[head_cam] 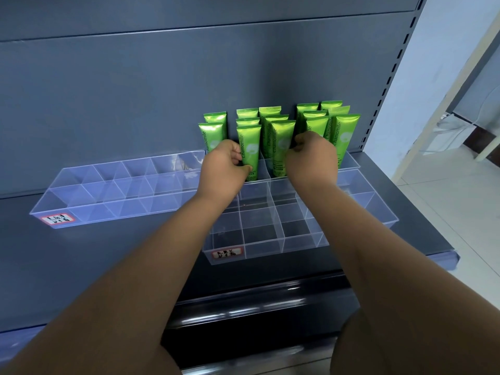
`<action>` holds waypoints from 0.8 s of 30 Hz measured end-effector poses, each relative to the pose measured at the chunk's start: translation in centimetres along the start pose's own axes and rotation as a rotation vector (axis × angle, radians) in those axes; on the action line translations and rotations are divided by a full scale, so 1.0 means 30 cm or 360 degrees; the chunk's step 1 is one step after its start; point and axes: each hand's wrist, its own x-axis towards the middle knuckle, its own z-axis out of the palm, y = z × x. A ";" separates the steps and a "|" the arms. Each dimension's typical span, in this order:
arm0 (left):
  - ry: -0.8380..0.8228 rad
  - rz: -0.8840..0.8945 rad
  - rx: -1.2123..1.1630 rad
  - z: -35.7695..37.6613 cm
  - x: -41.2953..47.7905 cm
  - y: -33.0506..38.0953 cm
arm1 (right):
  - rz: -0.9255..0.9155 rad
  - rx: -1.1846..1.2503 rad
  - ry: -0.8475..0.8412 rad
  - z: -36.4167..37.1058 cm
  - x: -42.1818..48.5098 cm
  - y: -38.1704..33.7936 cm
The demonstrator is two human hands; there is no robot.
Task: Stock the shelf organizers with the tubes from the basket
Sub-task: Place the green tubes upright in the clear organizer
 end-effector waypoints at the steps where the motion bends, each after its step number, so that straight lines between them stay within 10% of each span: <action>1: -0.0005 -0.0001 0.0005 -0.002 -0.002 0.002 | 0.0001 -0.0008 -0.0008 -0.002 -0.001 0.000; 16: 0.0218 -0.0160 -0.0052 -0.100 -0.129 0.127 | -0.0166 0.0105 -0.0027 -0.098 -0.224 -0.129; 24: 0.0010 -0.0069 0.0782 -0.296 -0.340 0.131 | -0.0663 0.0211 -0.0260 -0.037 -0.399 -0.250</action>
